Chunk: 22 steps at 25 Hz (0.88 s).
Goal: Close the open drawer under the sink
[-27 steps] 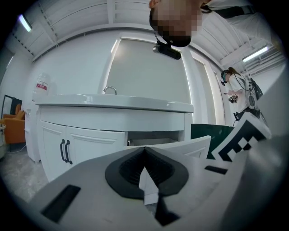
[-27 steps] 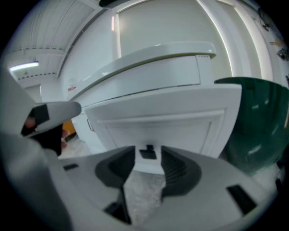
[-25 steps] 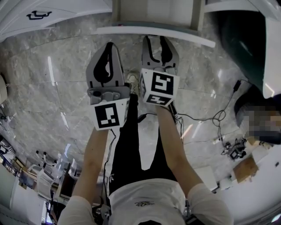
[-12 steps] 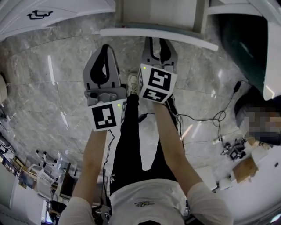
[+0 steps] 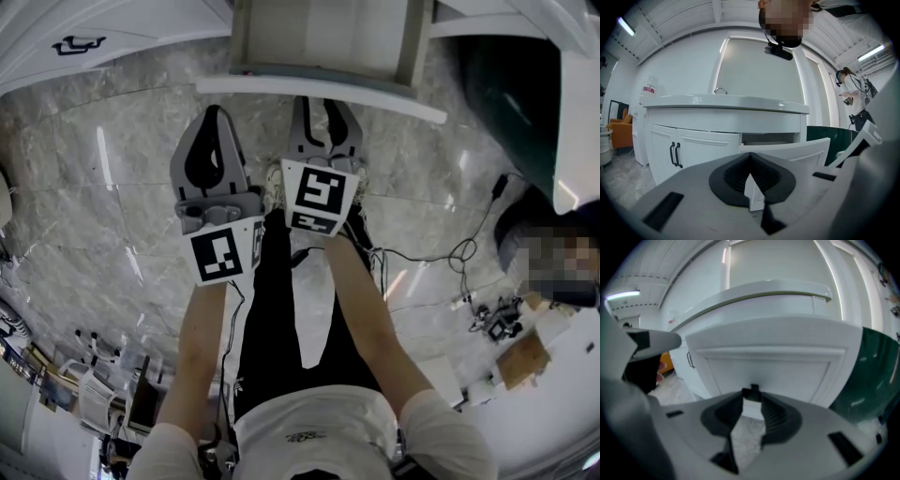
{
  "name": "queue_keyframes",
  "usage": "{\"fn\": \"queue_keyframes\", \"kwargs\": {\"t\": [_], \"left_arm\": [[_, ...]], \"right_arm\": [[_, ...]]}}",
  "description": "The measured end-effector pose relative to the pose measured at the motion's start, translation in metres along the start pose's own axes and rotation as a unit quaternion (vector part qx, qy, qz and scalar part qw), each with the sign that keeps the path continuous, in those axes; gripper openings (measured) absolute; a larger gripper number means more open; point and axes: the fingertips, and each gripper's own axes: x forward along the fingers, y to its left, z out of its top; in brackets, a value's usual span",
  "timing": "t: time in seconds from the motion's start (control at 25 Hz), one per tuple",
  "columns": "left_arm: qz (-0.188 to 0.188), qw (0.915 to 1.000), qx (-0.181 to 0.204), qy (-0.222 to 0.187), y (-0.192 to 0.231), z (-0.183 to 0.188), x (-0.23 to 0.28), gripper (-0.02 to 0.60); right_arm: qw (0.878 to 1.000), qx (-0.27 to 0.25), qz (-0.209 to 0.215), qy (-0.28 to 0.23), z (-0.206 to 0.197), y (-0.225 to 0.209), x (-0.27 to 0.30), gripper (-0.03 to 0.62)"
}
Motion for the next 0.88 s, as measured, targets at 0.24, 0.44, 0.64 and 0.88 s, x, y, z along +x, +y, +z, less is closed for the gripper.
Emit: {"fn": "queue_keyframes", "kwargs": {"t": [0.24, 0.44, 0.64, 0.88], "left_arm": [[-0.008, 0.9999, 0.011, -0.002, -0.001, 0.003, 0.003, 0.020], [0.006, 0.9998, 0.012, 0.012, 0.007, -0.009, -0.002, 0.020], [0.007, 0.9999, 0.011, 0.008, 0.004, 0.000, -0.002, 0.020], [0.005, 0.9999, 0.015, 0.005, 0.006, 0.008, 0.002, 0.020]], "right_arm": [[1.000, -0.009, 0.007, 0.005, -0.004, -0.001, 0.005, 0.138], [1.000, -0.024, 0.016, 0.000, 0.001, 0.001, 0.001, 0.137], [0.999, -0.031, 0.018, -0.002, 0.010, 0.000, -0.004, 0.135], [0.998, -0.045, 0.030, 0.012, 0.012, 0.000, -0.004, 0.135]]}}
